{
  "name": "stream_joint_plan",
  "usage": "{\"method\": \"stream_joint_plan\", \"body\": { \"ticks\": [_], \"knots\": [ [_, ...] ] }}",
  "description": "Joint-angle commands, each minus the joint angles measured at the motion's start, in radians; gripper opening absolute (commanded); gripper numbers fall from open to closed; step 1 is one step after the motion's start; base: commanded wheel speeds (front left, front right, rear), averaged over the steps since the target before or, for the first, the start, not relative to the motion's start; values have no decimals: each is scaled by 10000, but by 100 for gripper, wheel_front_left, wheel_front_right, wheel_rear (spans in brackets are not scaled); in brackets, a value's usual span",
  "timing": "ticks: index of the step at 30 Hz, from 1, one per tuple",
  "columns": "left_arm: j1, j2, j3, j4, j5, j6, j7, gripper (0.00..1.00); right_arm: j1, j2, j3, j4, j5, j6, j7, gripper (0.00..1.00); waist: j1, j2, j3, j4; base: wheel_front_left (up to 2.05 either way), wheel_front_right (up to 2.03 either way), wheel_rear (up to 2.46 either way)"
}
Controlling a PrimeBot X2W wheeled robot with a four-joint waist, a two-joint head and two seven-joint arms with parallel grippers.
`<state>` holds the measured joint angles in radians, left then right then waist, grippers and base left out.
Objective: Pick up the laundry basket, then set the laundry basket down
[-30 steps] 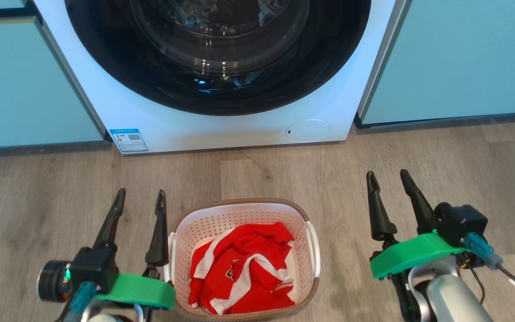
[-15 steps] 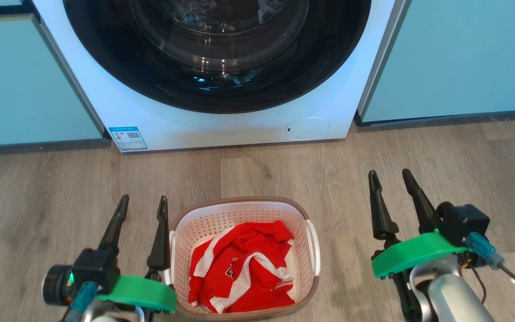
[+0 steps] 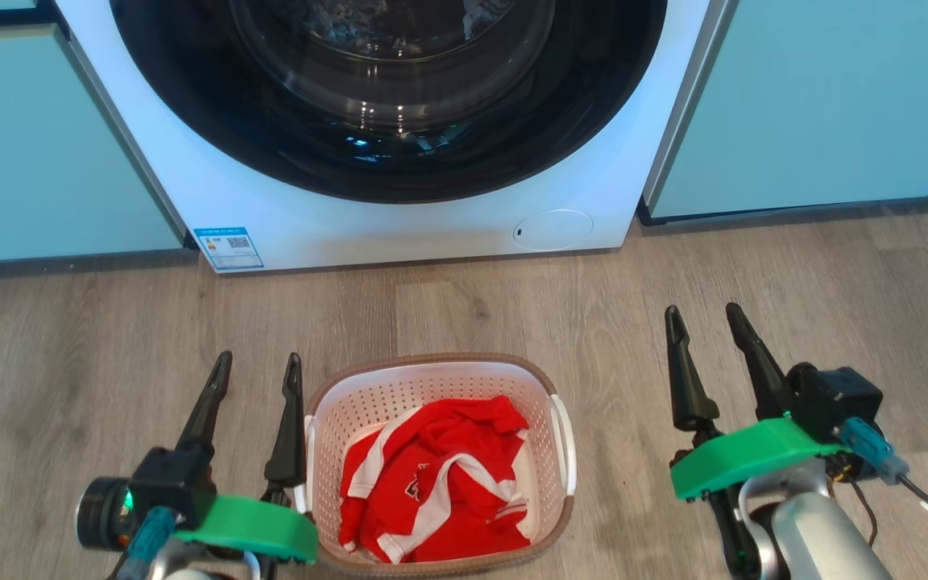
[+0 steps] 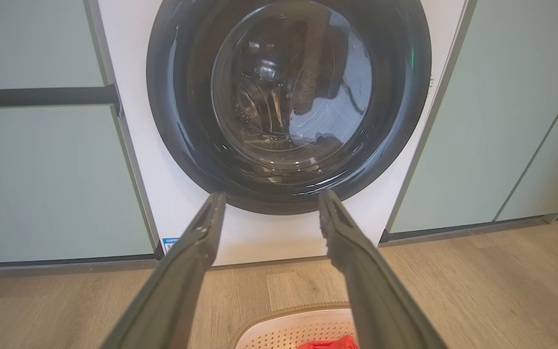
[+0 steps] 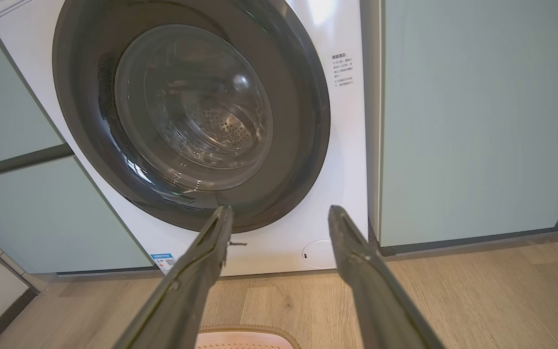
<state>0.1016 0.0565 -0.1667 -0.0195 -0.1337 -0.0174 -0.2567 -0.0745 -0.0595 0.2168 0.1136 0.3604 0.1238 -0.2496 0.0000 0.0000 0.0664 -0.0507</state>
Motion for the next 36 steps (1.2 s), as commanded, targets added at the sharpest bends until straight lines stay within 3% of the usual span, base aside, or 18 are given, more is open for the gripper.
{"method": "stream_joint_plan", "body": {
  "ticks": [1,24,25,28,36],
  "knots": [
    [-484,-62,309,-357,-40,45,-51,100,-361,93,178,-343,-79,69,-122,100,0,0,9,6,0,0,0],
    [-536,-62,284,-348,-233,-57,-51,100,-418,93,192,-343,-102,69,-122,100,0,0,141,35,0,0,0],
    [-12,0,1,-2,-197,-13,0,0,-5,0,4,-5,1,0,0,0,0,0,142,34,0,0,0],
    [149,4,-37,653,-230,-5,5,0,207,-2,73,626,26,0,22,0,1,0,152,37,0,0,0],
    [49,67,59,702,-1239,-46,164,0,193,-64,-52,641,904,5,177,0,1,0,102,67,0,0,0]
  ]
}}
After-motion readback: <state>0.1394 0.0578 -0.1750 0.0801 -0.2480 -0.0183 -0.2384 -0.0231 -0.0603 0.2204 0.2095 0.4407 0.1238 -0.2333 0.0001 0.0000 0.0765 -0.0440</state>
